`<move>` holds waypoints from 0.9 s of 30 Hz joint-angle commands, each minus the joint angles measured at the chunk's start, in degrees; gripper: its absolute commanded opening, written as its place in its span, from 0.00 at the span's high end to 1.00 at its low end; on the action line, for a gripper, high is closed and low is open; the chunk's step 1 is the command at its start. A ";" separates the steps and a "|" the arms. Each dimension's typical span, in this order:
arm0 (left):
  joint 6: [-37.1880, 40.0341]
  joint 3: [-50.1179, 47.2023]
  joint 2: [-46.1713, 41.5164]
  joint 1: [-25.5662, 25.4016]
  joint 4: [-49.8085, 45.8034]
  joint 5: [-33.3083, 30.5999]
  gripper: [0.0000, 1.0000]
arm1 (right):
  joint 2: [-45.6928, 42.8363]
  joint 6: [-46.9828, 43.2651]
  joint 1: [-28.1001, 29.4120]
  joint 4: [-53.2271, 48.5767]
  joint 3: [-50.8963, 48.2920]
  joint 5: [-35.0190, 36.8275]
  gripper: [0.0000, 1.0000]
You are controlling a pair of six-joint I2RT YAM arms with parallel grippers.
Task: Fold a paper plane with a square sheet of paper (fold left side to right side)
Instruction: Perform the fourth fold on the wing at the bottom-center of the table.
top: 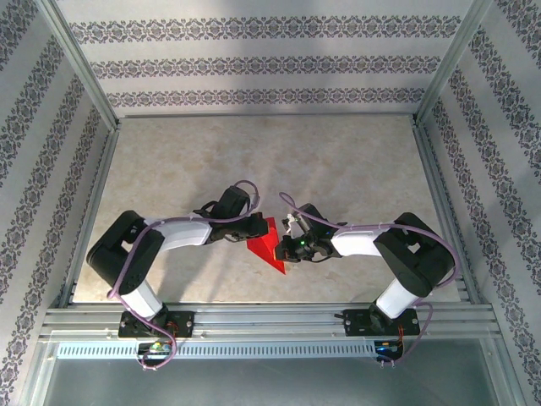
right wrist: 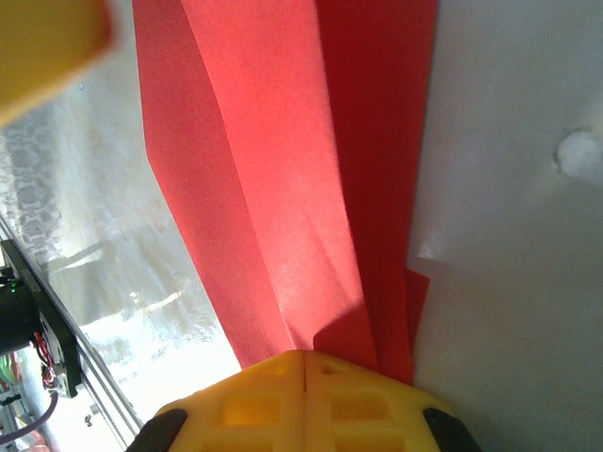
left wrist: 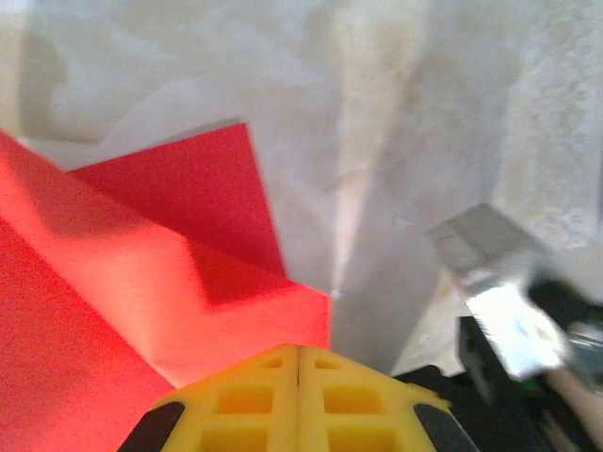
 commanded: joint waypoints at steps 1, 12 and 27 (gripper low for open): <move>1.51 -2.01 -1.62 -0.45 1.17 1.21 0.96 | 3.49 -0.67 -0.17 -5.60 -2.23 4.66 1.00; -0.65 -3.78 2.86 -2.18 8.39 3.09 0.99 | 4.56 -1.20 -0.10 -7.04 -1.80 5.64 1.00; 0.90 -2.85 7.19 -1.50 4.85 -2.28 0.99 | 5.22 -3.89 0.21 -13.00 -0.17 6.56 1.00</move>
